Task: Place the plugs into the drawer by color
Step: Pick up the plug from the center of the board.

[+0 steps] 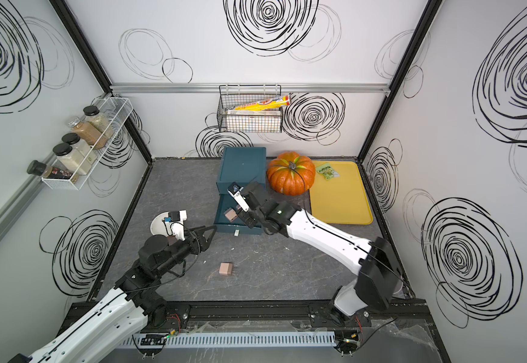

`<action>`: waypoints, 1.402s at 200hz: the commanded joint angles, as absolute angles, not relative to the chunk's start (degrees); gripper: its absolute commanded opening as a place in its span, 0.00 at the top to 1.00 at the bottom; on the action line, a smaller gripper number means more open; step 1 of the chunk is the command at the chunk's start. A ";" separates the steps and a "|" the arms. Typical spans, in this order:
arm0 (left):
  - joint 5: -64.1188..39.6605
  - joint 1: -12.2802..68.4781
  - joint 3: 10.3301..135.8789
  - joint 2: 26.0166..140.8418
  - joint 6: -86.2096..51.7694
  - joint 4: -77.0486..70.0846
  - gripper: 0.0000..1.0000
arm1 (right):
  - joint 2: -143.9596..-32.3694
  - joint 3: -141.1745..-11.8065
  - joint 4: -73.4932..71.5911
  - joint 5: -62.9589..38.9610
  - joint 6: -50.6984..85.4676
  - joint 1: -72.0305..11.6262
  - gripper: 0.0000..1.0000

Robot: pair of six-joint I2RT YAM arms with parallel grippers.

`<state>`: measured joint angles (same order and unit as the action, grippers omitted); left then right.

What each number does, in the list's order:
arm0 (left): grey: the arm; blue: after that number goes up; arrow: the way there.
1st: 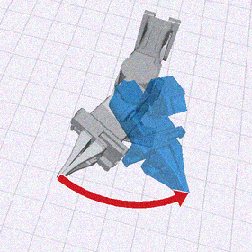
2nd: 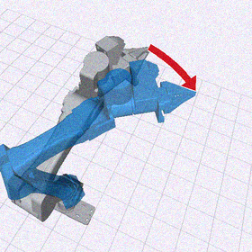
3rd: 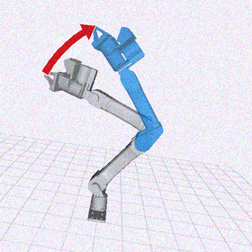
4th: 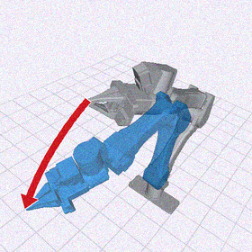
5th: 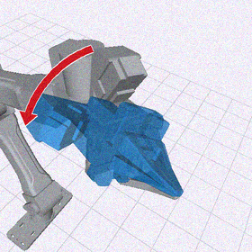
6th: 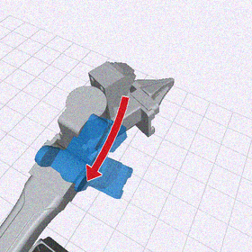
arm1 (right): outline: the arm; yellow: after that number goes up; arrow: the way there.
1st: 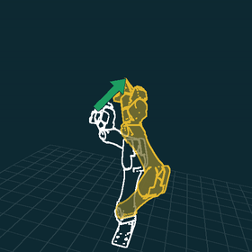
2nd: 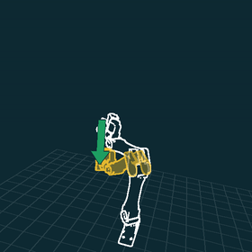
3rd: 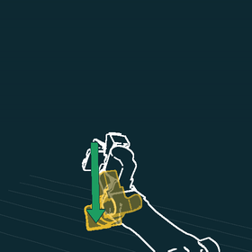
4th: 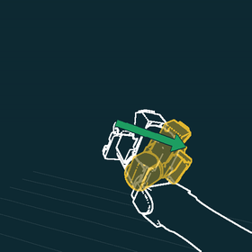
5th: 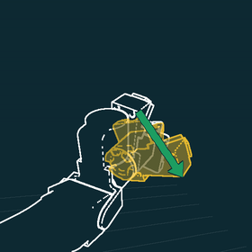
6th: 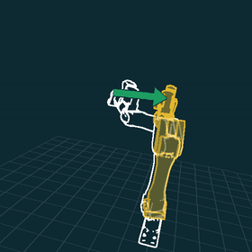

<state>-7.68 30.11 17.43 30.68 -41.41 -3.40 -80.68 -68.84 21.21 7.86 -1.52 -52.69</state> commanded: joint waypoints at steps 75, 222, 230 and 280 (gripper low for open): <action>19.51 59.13 15.58 43.41 -50.11 10.18 0.10 | -53.65 -34.20 1.56 5.27 12.04 -52.82 0.39; 19.69 61.94 18.58 58.73 -49.79 5.23 0.19 | -44.13 -28.12 -0.29 9.85 12.92 -52.82 0.35; 19.58 62.04 19.18 59.56 -49.83 6.17 0.19 | -44.23 -28.11 -0.30 9.92 12.94 -52.82 0.35; 21.36 63.69 21.56 66.56 -50.52 7.86 0.24 | -43.99 -27.95 -0.15 10.22 13.01 -52.82 0.35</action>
